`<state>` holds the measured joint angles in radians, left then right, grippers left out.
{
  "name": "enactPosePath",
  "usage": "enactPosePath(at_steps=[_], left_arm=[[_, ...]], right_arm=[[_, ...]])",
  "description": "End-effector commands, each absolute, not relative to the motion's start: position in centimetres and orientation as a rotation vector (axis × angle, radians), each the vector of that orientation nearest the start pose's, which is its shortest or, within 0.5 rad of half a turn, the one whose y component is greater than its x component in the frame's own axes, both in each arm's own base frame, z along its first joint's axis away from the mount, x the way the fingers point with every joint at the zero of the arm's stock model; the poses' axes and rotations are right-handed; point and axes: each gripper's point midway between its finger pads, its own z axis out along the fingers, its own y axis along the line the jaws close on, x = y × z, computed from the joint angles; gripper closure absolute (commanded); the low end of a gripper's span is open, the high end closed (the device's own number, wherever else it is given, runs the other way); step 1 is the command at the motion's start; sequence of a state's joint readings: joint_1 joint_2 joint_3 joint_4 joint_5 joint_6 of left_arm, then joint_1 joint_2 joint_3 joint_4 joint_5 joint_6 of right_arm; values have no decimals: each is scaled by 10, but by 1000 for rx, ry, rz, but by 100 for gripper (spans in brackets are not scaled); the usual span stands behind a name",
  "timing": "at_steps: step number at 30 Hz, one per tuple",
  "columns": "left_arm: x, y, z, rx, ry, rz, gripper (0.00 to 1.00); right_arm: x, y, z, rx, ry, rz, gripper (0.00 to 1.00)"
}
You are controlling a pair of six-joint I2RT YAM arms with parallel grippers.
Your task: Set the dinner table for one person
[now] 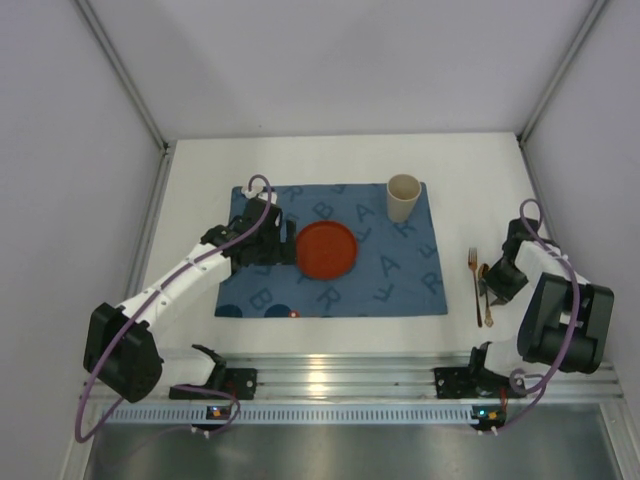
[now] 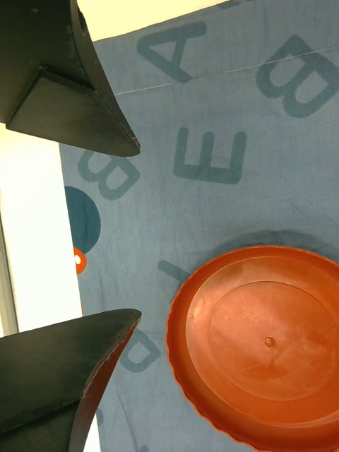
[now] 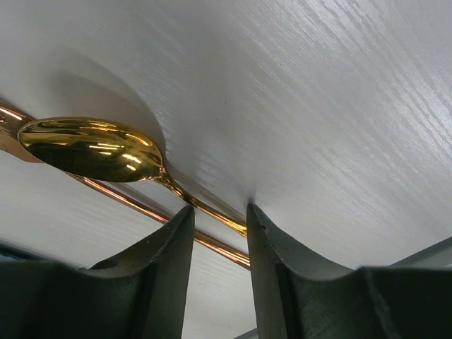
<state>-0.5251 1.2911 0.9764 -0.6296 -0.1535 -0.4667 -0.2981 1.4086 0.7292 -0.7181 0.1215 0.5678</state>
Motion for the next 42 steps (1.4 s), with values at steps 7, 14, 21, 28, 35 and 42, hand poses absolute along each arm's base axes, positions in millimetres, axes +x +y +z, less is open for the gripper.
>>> enactPosePath(at_steps=[7,14,21,28,35,42], left_arm=[[280,-150,126,-3,2501,-216,6],[280,-146,126,-7,2511,-180,6],[276,-140,122,3,2532,-137,6],[280,-140,120,-8,2535,-123,6],[286,-142,124,-9,2524,-114,6],[296,-148,131,-7,2504,-130,6]], right_arm=[[233,-68,2,1225,2639,-89,69],[240,-72,-15,1201,2685,-117,82],[252,-70,-24,1147,2727,-156,86],[265,-67,-20,1069,2748,-162,100],[287,-77,30,1009,2655,-176,100],[314,-69,133,889,2492,-140,100]])
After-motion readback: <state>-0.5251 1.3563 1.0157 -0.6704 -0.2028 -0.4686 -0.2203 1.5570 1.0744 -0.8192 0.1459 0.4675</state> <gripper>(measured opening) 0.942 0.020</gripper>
